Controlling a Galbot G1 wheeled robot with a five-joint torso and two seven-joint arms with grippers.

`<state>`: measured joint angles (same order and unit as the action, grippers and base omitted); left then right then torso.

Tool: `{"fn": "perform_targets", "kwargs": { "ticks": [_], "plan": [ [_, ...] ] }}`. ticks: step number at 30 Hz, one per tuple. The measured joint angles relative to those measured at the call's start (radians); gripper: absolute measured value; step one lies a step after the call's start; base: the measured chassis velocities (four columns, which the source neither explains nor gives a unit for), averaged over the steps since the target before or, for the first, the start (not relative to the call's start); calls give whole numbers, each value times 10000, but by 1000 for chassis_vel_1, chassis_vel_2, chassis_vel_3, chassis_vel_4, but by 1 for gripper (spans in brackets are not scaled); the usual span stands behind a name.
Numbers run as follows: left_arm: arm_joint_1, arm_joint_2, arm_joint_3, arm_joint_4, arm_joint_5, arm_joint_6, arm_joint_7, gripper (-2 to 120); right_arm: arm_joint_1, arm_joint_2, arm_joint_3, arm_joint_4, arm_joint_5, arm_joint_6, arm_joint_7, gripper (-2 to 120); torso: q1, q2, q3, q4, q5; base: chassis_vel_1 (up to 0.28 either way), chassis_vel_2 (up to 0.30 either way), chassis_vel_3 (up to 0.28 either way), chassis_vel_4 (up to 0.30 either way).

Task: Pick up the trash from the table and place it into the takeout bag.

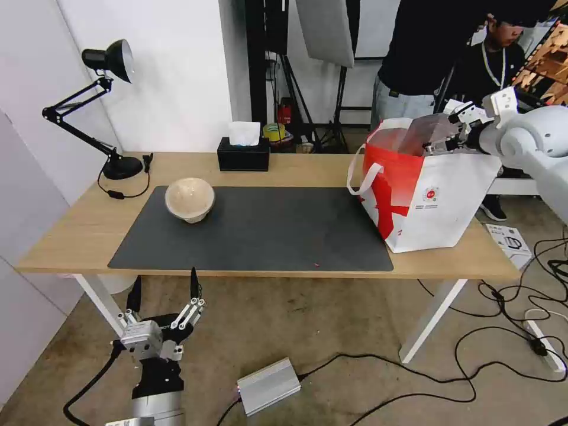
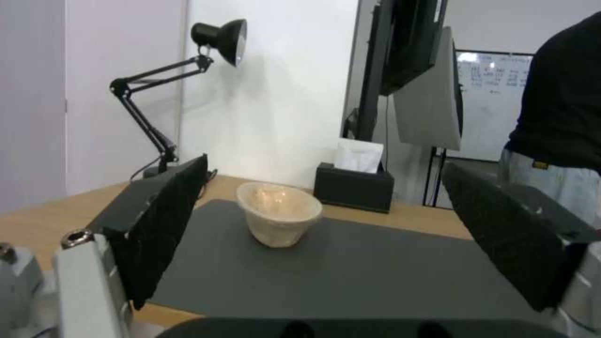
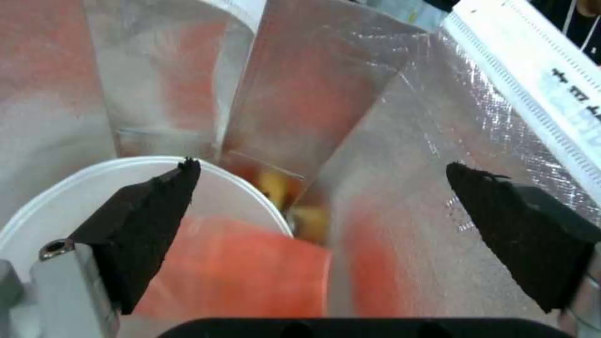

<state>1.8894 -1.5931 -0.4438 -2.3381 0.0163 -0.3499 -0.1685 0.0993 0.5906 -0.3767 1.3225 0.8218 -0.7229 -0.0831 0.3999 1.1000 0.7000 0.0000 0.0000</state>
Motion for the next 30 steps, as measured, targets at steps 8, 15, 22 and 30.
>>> {"fn": "perform_targets", "kwargs": {
  "ticks": [8, 15, 22, 30],
  "plan": [
    [3, 5, -10, -1, -6, -4, 4, 100, -845, -59, 1357, 1036, 1744, 202, 1446, 100, 1, 0, 0, 1, 1, 0, 0, 0, 0],
    [31, 6, -4, -3, -1, -10, 9, 100, -1798, -274, 2173, 2249, 2645, 2198, 2732, 100, 0, 0, 0, 0, 0, 0, 0, 0, 0],
    [78, 2, 30, -25, 56, -24, 13, 100, -2949, -582, 2673, 3749, 2500, 4581, 3708, 100, 0, 0, -1, -2, -1, 0, 0, 0, 0],
    [96, -4, 34, -27, 93, -44, 13, 100, -4903, -456, 3448, 5331, 1789, 6950, 5347, 100, 0, 1, -1, -1, -1, 0, 0, 0, 0]
  ]
}}
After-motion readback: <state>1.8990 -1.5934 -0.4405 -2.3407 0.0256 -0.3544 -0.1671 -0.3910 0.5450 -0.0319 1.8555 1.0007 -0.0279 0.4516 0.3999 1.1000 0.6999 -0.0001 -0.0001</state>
